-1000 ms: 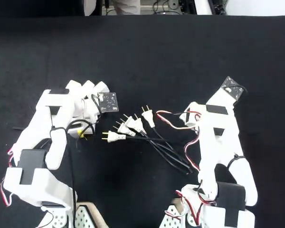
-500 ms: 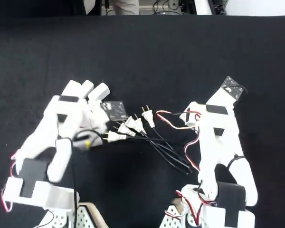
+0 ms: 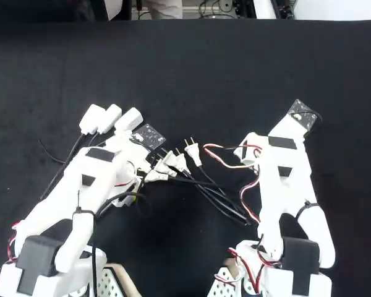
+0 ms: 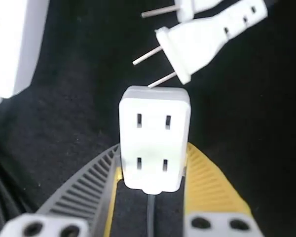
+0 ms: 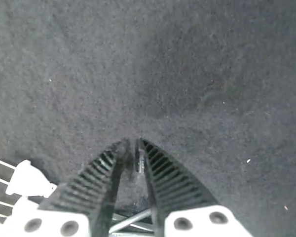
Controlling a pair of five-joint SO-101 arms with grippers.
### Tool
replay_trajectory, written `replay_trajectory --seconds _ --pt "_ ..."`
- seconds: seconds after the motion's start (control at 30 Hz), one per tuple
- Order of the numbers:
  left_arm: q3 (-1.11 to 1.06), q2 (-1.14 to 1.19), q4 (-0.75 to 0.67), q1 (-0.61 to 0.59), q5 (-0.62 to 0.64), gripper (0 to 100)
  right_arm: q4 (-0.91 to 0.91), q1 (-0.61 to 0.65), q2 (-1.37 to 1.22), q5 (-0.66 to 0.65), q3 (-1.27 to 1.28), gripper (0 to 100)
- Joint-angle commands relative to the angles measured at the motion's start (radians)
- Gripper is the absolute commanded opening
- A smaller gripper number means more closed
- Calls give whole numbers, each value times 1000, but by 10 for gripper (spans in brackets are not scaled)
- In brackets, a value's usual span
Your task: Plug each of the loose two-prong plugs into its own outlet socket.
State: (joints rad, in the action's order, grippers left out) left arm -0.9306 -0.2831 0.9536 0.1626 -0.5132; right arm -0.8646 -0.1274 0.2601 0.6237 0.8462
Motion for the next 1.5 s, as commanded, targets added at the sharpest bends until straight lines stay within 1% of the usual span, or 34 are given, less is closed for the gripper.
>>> replay_trajectory --seconds 0.0,0.07,0.17,0.27,0.33,0.4,0.47,0.53,0.63,0.73,0.8,0.87,1.0,1.1,1.17,1.2,1.33,1.4,1.47 --pt "-2 -38 -17 4 12 200 12 -6 2 -9 -7 31" --pt "5 -38 -17 2 6 269 9 -6 8 -9 -7 31" --pt "18 -40 6 2 -35 266 8 -5 10 -9 -10 31" --pt "70 -87 124 -22 -72 267 2 15 10 -12 -25 31" --pt "105 -173 199 -53 -94 268 -63 61 10 -74 -53 32" --pt "119 -298 267 -76 -106 270 -164 130 7 -147 -107 32" --pt "107 -446 345 -81 -118 290 -250 186 1 -176 -168 32" --pt "81 -611 411 -90 -112 298 -295 235 1 -203 -213 37" --pt "25 -873 471 -145 -107 291 -338 327 1 -327 -262 77" --pt "-50 -1097 514 -226 -100 289 -382 413 1 -454 -289 108" --pt "-130 -1212 512 -272 -80 289 -394 477 1 -583 -292 108" --pt "-193 -1277 479 -317 -72 292 -391 539 -1 -713 -280 109" --pt "-315 -1304 407 -334 -66 289 -330 657 -36 -1019 -269 109" --pt "-392 -1309 334 -337 -64 289 -244 713 -113 -1181 -268 109" --pt "-424 -1309 295 -338 -58 289 -210 740 -177 -1244 -271 109" --pt "-438 -1310 282 -351 -38 289 -196 750 -211 -1252 -271 109" --pt "-476 -1310 235 -440 -21 288 -141 784 -341 -1261 -272 109" --pt "-512 -1310 216 -470 -15 288 -91 779 -392 -1258 -274 106" --pt "-544 -1312 189 -509 -5 288 -84 763 -409 -1255 -292 106"
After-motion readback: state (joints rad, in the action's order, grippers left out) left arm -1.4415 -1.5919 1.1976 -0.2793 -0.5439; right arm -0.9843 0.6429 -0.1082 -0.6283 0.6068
